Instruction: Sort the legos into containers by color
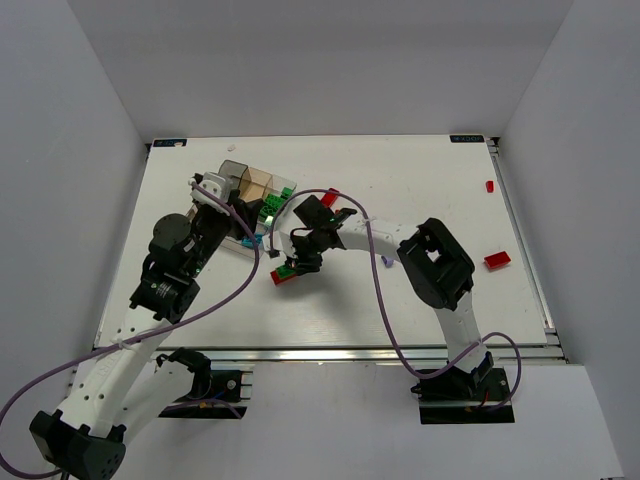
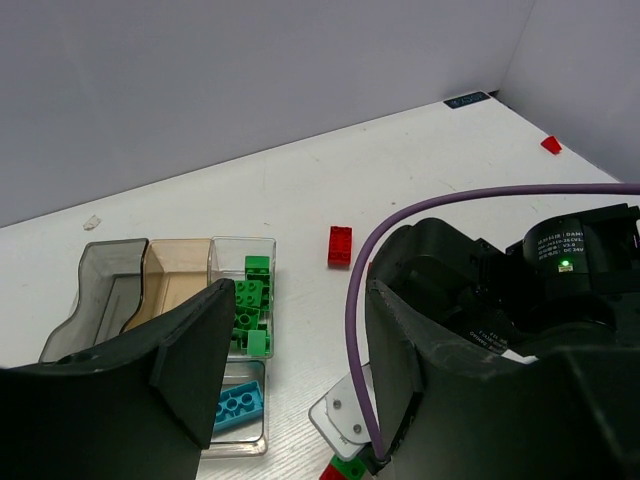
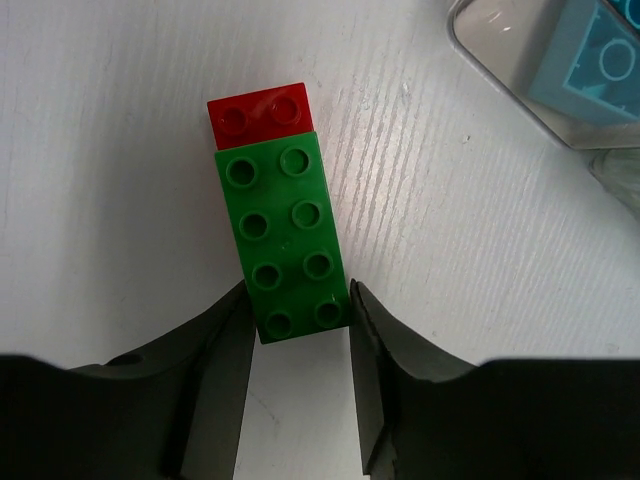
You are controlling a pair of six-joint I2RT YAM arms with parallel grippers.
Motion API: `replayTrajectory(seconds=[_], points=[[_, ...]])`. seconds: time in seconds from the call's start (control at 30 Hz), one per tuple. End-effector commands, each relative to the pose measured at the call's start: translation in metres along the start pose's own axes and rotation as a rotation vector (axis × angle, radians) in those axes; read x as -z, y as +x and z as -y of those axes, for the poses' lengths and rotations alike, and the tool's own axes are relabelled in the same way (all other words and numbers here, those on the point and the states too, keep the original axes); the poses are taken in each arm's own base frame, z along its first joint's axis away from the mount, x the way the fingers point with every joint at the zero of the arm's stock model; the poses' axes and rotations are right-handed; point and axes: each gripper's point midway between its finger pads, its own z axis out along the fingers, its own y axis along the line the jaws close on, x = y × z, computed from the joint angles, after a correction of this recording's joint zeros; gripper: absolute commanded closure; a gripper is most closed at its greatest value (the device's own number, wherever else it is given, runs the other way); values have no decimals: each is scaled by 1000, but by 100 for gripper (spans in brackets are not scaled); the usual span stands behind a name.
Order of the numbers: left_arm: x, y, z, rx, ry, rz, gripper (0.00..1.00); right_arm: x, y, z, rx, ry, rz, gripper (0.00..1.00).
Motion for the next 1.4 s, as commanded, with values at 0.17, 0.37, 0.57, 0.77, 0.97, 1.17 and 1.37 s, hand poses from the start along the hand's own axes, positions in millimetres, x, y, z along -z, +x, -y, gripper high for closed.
replayTrajectory(seconds=[0.17,0.37,0.57,0.77,0.97,1.17,1.37], points=[[2,-3,0,-5,3,16,35,25,-25,-3,25,-2,34,78],[-7,1,14,31,78,11,35,55,-31,-15,-85,11,63,88],[-16,13,45,105,241,-20,36,111,-31,-23,-279,111,168,96],[-5,7,68,90,387,26,22,159,-22,-37,-491,108,273,98],[13,-8,85,51,493,95,9,205,-18,-38,-615,92,410,100],[21,1,117,87,712,57,2,246,-41,-44,-555,66,554,100],[31,9,140,122,911,19,2,267,-67,-56,-436,82,631,100]])
